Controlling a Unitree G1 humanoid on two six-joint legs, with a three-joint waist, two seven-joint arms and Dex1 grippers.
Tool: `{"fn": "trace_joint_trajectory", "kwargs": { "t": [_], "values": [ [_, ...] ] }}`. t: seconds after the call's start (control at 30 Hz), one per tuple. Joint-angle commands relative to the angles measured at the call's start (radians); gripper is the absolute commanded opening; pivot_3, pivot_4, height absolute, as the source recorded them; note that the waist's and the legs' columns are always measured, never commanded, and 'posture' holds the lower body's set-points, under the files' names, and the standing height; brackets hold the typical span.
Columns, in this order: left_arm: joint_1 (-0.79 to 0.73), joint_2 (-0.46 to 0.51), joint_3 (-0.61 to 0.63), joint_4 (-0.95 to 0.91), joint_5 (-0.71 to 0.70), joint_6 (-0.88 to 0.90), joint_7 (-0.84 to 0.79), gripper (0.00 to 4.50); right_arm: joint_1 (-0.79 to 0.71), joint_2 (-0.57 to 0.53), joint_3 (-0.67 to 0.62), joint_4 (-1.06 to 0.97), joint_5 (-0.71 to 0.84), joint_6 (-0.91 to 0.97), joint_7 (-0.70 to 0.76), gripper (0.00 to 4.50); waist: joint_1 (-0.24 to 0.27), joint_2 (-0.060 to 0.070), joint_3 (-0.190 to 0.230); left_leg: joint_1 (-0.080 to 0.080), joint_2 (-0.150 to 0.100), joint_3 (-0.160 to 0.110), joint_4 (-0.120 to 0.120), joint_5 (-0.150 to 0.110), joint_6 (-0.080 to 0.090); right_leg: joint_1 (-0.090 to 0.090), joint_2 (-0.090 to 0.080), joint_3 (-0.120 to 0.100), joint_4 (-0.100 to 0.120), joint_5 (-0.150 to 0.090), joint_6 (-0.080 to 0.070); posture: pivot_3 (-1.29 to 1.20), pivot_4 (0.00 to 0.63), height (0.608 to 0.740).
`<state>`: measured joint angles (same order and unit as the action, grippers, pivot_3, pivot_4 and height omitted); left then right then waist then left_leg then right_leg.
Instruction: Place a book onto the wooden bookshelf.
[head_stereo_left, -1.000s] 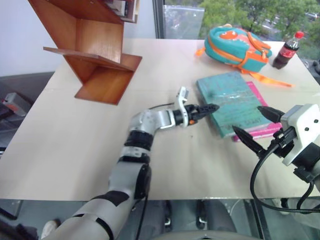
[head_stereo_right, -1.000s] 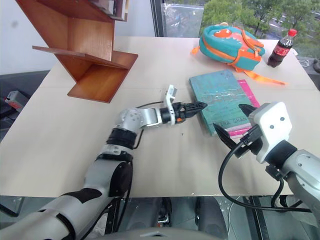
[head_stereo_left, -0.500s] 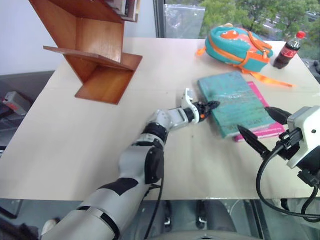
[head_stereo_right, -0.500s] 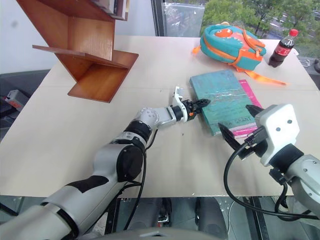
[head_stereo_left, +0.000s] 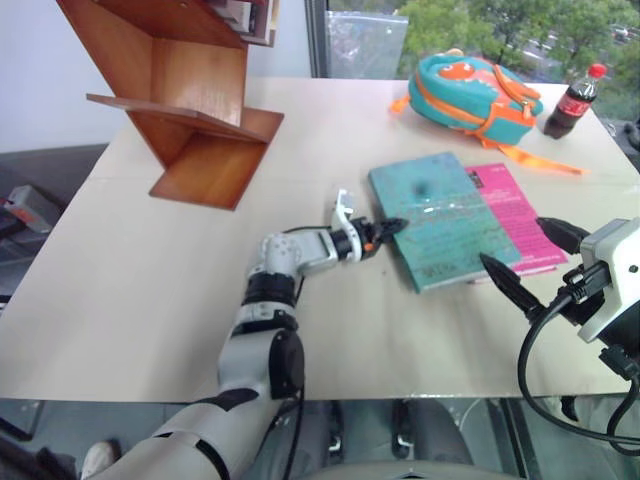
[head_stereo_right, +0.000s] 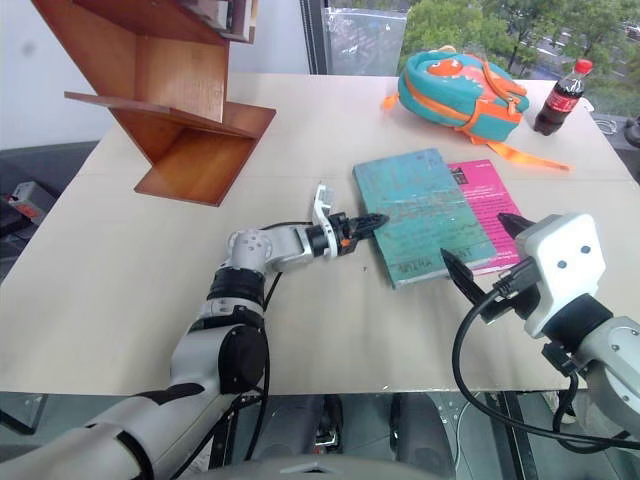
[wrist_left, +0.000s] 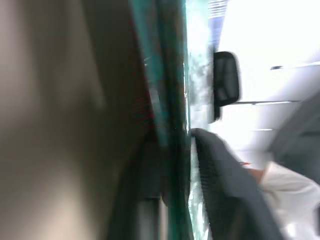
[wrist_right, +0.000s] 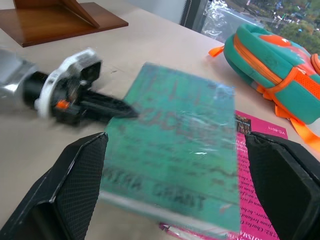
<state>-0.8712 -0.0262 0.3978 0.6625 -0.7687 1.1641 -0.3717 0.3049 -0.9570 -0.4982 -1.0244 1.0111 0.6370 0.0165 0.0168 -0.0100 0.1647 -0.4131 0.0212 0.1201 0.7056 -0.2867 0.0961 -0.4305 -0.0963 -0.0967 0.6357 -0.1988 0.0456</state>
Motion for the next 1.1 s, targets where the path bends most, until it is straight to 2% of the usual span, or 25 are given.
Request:
{"fn": "trace_joint_trajectory", "kwargs": {
  "t": [0.03, 0.1, 0.27, 0.4, 0.53, 0.6, 0.67, 0.8, 0.93, 1.07, 1.1],
  "values": [
    [-0.014, -0.038, -0.005, 0.016, -0.011, -0.015, -0.013, 2.85, -0.007, -0.004, -0.016, -0.023, -0.003, -0.019, -0.002, 4.5, 0.001, 0.0, 0.0, 0.0, 0.0, 0.0, 0.0, 0.0, 0.0, 0.0, 0.0, 0.0, 0.0, 0.0, 0.0, 0.0, 0.15, 0.74],
    [-0.043, -0.043, -0.004, 0.07, -0.001, -0.049, -0.037, 3.86, -0.006, -0.008, -0.019, -0.023, -0.004, -0.019, -0.003, 4.5, 0.003, 0.0, 0.0, 0.0, 0.0, 0.0, 0.0, 0.0, 0.0, 0.0, 0.0, 0.0, 0.0, 0.0, 0.0, 0.0, 0.15, 0.74],
    [-0.127, -0.034, 0.0, 0.231, 0.03, -0.124, -0.103, 3.86, 0.005, -0.035, -0.038, -0.023, 0.027, -0.036, -0.022, 4.5, 0.005, 0.0, 0.0, -0.001, -0.001, 0.0, 0.0, 0.0, 0.0, 0.0, 0.0, -0.001, 0.0, 0.0, 0.0, 0.0, 0.15, 0.74],
    [-0.161, -0.035, 0.011, 0.32, 0.031, -0.126, -0.158, 2.74, 0.037, -0.064, -0.051, -0.023, 0.054, -0.066, -0.051, 4.5, 0.008, 0.0, 0.0, -0.001, -0.001, -0.001, 0.0, 0.0, 0.0, 0.0, 0.0, -0.001, 0.0, 0.0, 0.0, 0.0, 0.15, 0.74],
    [-0.176, -0.028, 0.021, 0.357, 0.029, -0.117, -0.199, 0.79, 0.069, -0.091, -0.052, -0.023, 0.069, -0.099, -0.077, 4.5, 0.008, -0.001, 0.0, -0.001, -0.001, 0.0, 0.0, 0.0, 0.0, 0.0, 0.0, -0.001, 0.0, 0.0, 0.0, 0.0, 0.15, 0.74],
    [-0.183, -0.016, 0.027, 0.355, 0.023, -0.099, -0.224, 0.03, 0.086, -0.104, -0.046, -0.023, 0.071, -0.121, -0.089, 4.5, 0.008, -0.001, 0.0, -0.001, -0.001, -0.001, 0.0, 0.0, 0.0, 0.0, 0.0, -0.001, 0.0, 0.0, 0.0, 0.0, 0.15, 0.74],
    [-0.185, 0.002, 0.027, 0.333, 0.022, -0.081, -0.243, 0.03, 0.1, -0.115, -0.04, -0.023, 0.071, -0.141, -0.101, 4.5, 0.006, -0.001, 0.0, -0.001, -0.001, -0.001, 0.0, 0.0, 0.0, 0.0, 0.0, -0.001, 0.0, 0.0, 0.0, 0.0, 0.15, 0.74],
    [-0.162, 0.063, -0.001, 0.138, -0.012, 0.02, -0.291, 0.03, 0.12, -0.115, -0.038, -0.023, 0.062, -0.174, -0.109, 4.5, 0.0, -0.002, 0.001, -0.001, 0.0, -0.001, 0.0, 0.0, 0.0, -0.001, 0.0, -0.001, 0.0, 0.0, 0.0, 0.0, 0.15, 0.74],
    [-0.09, 0.148, -0.072, -0.232, -0.053, 0.054, -0.346, 0.03, 0.099, -0.092, -0.018, -0.023, 0.043, -0.174, -0.104, 4.5, -0.006, -0.002, 0.001, -0.001, 0.0, 0.0, 0.0, 0.0, 0.0, -0.002, 0.0, 0.001, 0.001, 0.001, -0.002, 0.0, 0.15, 0.74],
    [-0.029, 0.267, -0.191, -0.535, 0.009, -0.107, -0.449, 0.03, 0.036, -0.062, 0.004, -0.014, 0.03, -0.144, -0.076, 4.5, -0.001, -0.001, 0.0, 0.0, 0.0, 0.0, 0.0, 0.0, -0.001, -0.001, 0.0, 0.002, 0.002, 0.001, -0.002, 0.0, 0.15, 0.74],
    [-0.013, 0.313, -0.226, -0.6, 0.048, -0.196, -0.499, 0.03, 0.017, -0.057, 0.011, -0.003, 0.025, -0.14, -0.061, 4.5, 0.002, -0.001, 0.0, 0.0, 0.0, 0.0, 0.0, 0.0, -0.001, -0.001, -0.001, 0.002, 0.001, 0.001, -0.002, 0.0, 0.15, 0.74]
  ]
}}
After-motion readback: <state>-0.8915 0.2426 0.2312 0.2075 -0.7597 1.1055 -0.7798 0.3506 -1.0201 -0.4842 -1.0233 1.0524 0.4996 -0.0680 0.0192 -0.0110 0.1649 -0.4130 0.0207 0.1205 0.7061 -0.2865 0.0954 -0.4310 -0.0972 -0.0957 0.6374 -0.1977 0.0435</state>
